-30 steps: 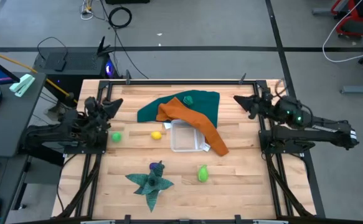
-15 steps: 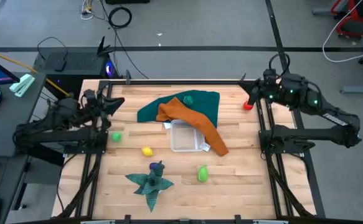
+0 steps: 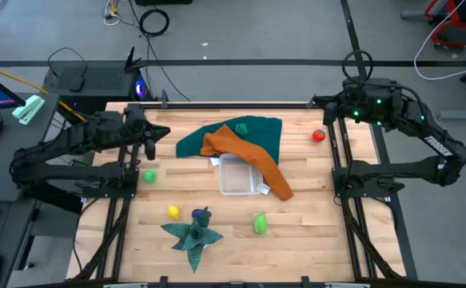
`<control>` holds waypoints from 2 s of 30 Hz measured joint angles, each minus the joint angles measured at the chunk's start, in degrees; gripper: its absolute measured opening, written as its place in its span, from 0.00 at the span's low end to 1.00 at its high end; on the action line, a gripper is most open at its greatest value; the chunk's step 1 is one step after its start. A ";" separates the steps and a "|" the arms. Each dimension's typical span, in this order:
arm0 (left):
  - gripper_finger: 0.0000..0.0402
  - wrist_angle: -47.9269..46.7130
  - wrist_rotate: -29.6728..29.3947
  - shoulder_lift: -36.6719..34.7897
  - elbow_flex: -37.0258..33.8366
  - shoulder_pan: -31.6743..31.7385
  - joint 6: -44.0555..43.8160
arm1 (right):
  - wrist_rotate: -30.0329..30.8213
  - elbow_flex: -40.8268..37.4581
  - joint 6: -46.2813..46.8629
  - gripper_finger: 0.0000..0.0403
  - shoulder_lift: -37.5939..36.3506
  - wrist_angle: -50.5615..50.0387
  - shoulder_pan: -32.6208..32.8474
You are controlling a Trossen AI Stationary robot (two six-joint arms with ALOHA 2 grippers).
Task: Pick and placing Produce into tupperware
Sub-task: Put the tomato into the transparent bin
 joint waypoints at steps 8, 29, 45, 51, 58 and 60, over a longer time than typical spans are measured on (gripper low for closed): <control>0.07 -0.92 6.08 7.22 3.03 2.25 -0.02 | 1.71 0.65 -1.33 0.01 0.74 -2.35 0.00; 0.06 6.00 8.78 22.21 3.03 2.60 -11.43 | 1.27 0.61 -9.36 0.01 4.24 -25.58 -7.65; 0.08 2.86 8.34 26.97 7.33 8.35 -11.19 | -0.43 0.59 -21.27 0.05 17.74 -26.95 -19.41; 0.08 -3.42 6.17 26.93 12.65 12.11 -9.16 | -0.75 0.59 -22.47 0.04 22.45 -27.26 -24.97; 0.08 -6.19 5.96 26.90 14.68 14.95 -5.40 | -4.58 0.56 -24.57 0.04 27.40 -28.12 -30.59; 0.08 -6.62 6.01 26.93 14.68 15.21 -5.09 | -5.43 0.56 -25.25 0.05 28.66 -28.35 -31.46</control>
